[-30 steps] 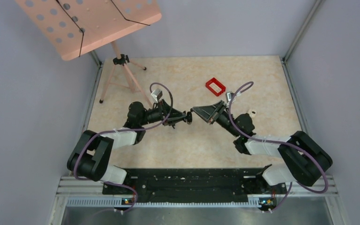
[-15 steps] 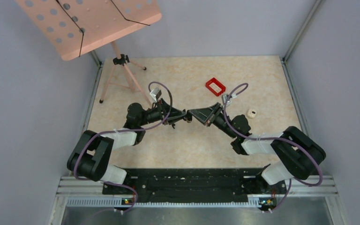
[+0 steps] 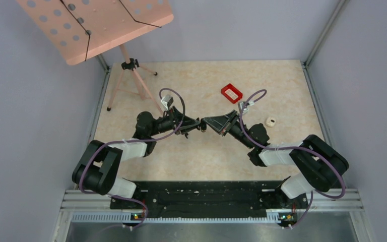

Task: Insert the wireless bluetooth earbuds into the charging case
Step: Place the earbud in the charging case.

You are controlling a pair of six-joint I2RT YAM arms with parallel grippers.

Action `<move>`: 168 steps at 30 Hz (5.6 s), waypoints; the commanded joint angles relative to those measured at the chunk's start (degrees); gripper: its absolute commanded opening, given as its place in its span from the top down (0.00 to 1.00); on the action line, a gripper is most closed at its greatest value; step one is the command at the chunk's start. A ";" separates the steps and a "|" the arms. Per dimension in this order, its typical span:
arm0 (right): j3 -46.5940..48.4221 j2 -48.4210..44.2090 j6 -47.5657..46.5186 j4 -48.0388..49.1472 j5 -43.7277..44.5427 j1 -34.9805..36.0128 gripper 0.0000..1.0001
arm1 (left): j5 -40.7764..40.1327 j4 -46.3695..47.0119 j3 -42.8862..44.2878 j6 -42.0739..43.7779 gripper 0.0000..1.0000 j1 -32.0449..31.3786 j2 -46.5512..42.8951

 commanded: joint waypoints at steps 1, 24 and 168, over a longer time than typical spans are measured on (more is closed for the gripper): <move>2.56 -1.86 -0.25 3.62 0.58 -0.04 0.93 | -0.15 5.21 -0.51 -0.86 1.00 -0.20 -0.22; 3.18 2.60 2.35 8.35 -0.22 -0.87 0.93 | -0.19 7.69 -1.08 -2.25 1.00 -0.27 -0.12; 30.39 -14.42 -48.28 -77.68 -7.70 1.18 0.80 | 1.75 -5.13 1.26 7.60 1.00 -0.80 -3.07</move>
